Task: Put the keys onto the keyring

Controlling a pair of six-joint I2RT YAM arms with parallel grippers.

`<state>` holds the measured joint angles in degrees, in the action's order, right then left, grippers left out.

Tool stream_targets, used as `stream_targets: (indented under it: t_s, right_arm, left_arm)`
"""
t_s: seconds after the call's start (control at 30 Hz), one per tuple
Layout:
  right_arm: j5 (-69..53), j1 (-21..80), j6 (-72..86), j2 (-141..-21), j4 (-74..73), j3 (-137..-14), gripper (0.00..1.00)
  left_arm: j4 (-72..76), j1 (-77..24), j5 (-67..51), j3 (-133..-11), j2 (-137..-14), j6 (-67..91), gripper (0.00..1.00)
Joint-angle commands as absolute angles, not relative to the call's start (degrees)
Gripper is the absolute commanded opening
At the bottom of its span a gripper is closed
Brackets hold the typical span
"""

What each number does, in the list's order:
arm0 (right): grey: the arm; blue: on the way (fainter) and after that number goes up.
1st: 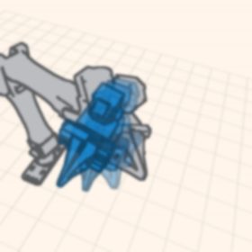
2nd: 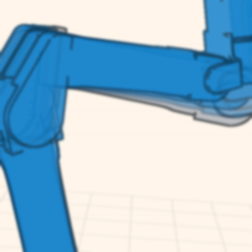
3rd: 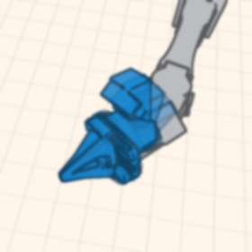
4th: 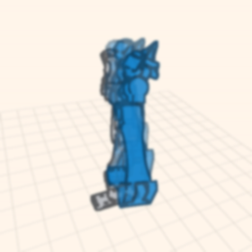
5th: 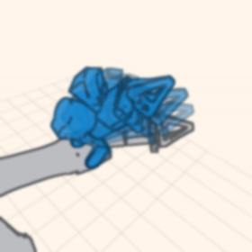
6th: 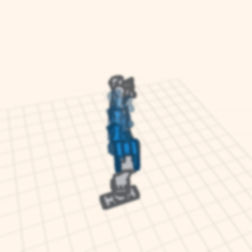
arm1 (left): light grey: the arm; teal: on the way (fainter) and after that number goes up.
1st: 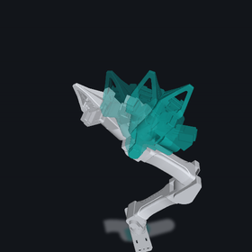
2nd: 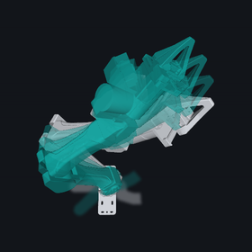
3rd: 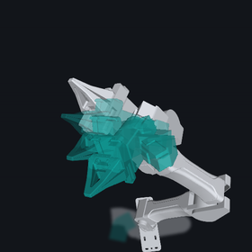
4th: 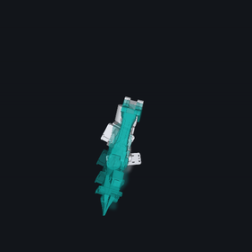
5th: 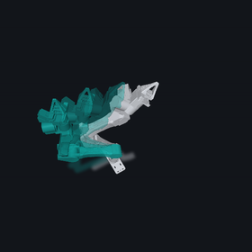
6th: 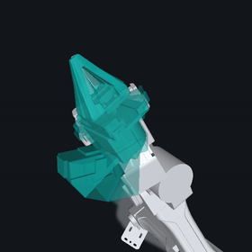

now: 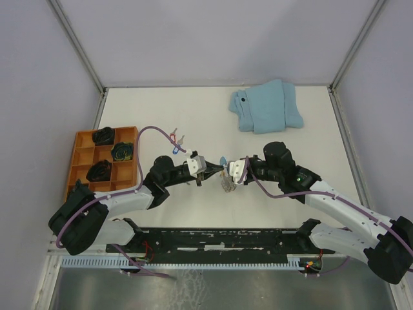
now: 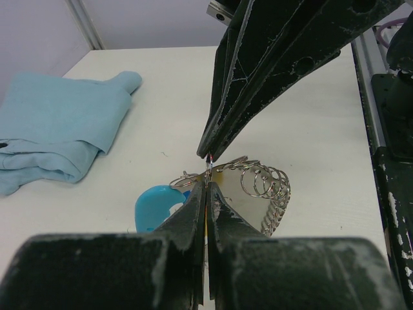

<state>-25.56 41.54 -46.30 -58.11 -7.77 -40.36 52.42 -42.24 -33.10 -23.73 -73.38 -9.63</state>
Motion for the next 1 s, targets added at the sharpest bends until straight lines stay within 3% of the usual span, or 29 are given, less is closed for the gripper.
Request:
stream_targets:
  t_s: [0.0, 0.97]
  right_arm:
    - [-25.51, 41.75, -45.57, -56.94, -4.13, -40.78, 0.01]
    - [-25.22, 41.82, -44.99, -56.82, -4.19, -40.69, 0.01]
  left_arm:
    - [55.5, -42.34, -33.82, -24.89, -72.49, -7.79, 0.03]
    - [55.63, -42.33, -35.17, -25.88, -73.7, -6.85, 0.03]
